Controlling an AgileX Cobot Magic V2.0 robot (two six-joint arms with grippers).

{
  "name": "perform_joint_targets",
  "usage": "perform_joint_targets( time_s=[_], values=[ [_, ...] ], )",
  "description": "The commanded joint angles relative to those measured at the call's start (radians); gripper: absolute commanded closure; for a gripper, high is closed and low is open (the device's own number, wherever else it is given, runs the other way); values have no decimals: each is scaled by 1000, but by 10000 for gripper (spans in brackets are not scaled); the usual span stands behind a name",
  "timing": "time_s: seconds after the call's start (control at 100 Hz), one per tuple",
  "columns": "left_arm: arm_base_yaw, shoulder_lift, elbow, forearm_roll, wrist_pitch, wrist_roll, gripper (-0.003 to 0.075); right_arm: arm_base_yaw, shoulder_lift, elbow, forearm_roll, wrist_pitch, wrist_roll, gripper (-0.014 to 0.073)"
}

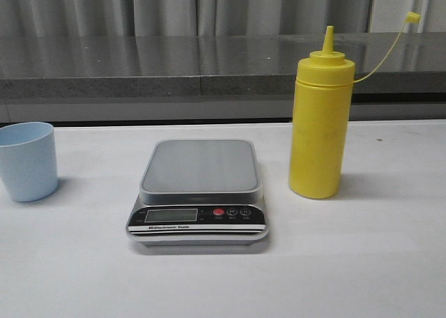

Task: Pour seasoning into cup on scale with both arms

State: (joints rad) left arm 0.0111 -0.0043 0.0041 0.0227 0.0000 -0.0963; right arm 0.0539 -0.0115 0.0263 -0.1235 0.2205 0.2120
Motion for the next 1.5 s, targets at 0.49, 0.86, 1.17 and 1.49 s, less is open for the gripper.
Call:
perform_joint_targets(
  time_s=[0.49, 0.86, 1.17, 1.49],
  values=[
    [2, 533, -501, -160, 323, -5, 740, -6, -20, -16, -4, -84, -6, 662],
    [2, 1020, -856, -156, 499, 31, 740, -6, -20, -16, -4, -84, -6, 662],
    [2, 1305, -1042, -156, 582, 48, 735, -6, -20, -16, -4, -84, -6, 662],
    [2, 1453, -1125, -172, 637, 96, 311, -6, -20, -16, -4, -84, -6, 662]
  ],
)
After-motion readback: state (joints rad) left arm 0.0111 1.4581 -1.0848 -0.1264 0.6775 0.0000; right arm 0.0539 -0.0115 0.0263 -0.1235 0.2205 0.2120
